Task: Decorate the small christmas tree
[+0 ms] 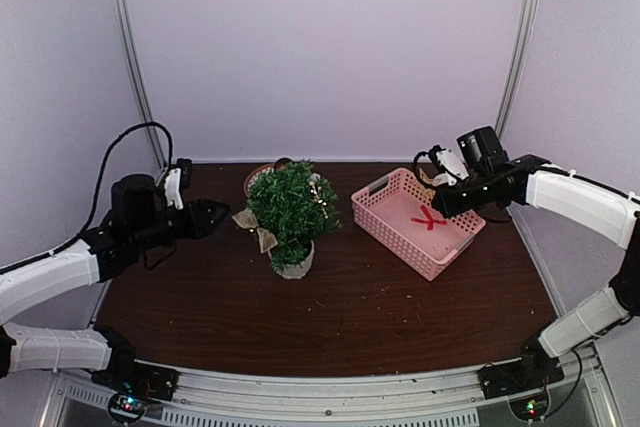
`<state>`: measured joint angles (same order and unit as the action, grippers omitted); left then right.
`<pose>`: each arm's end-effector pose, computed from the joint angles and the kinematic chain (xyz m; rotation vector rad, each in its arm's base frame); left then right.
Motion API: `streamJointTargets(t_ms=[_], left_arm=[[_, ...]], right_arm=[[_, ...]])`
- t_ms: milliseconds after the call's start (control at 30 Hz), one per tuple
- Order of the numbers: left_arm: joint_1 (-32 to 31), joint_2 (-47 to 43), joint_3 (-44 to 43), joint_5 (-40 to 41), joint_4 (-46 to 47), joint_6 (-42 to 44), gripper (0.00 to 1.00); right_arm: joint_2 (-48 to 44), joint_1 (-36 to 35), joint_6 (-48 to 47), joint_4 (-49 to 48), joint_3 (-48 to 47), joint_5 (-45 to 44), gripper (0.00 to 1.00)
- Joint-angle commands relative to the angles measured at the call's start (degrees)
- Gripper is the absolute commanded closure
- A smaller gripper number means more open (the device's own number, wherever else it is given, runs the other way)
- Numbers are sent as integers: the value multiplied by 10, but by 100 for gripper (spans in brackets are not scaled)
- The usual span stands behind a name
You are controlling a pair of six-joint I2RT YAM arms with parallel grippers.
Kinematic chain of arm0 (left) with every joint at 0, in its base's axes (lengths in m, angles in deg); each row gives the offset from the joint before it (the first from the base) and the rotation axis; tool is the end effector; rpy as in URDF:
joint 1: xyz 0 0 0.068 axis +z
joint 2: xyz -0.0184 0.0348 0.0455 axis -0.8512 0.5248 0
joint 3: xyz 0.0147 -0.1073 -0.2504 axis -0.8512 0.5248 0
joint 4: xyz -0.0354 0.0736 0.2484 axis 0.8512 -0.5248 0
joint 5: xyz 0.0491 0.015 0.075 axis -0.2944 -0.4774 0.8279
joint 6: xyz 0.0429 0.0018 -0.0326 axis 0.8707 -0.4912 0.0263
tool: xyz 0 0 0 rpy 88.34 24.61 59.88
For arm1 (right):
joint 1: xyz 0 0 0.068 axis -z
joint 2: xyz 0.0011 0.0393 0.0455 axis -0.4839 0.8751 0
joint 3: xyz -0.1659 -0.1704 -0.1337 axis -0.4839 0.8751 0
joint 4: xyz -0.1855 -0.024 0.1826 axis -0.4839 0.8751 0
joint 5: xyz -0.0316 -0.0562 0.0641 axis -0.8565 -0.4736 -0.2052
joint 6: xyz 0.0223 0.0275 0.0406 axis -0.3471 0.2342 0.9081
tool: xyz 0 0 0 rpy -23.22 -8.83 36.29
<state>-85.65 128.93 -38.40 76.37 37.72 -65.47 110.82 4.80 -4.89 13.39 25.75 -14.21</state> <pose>0.2002 -0.1111 0.2546 0.0172 1.9965 -0.8943 0.2725 0.1273 0.2795 -0.5095 2.3818 0.3772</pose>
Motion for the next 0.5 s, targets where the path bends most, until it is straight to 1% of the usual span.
streamJointTargets(t_ms=[0,100,167,267,367,467], left_arm=[[5,-52,-48,32,-77,57,50],[5,-82,-75,34,-116,86,49],[5,-92,-96,15,-133,106,48],[5,-87,-131,-77,-136,127,47],[-3,-59,-167,-162,-109,117,47],[-44,-28,-197,-191,-69,111,46]], right_arm=[[-50,-19,-21,-37,4,17,88],[-81,-38,-50,-65,9,25,88],[-95,-56,-62,-83,7,30,88],[-108,-95,-84,-104,-9,25,88],[-109,-143,-110,-122,-30,5,87],[-108,-195,-132,-149,-46,-22,87]])
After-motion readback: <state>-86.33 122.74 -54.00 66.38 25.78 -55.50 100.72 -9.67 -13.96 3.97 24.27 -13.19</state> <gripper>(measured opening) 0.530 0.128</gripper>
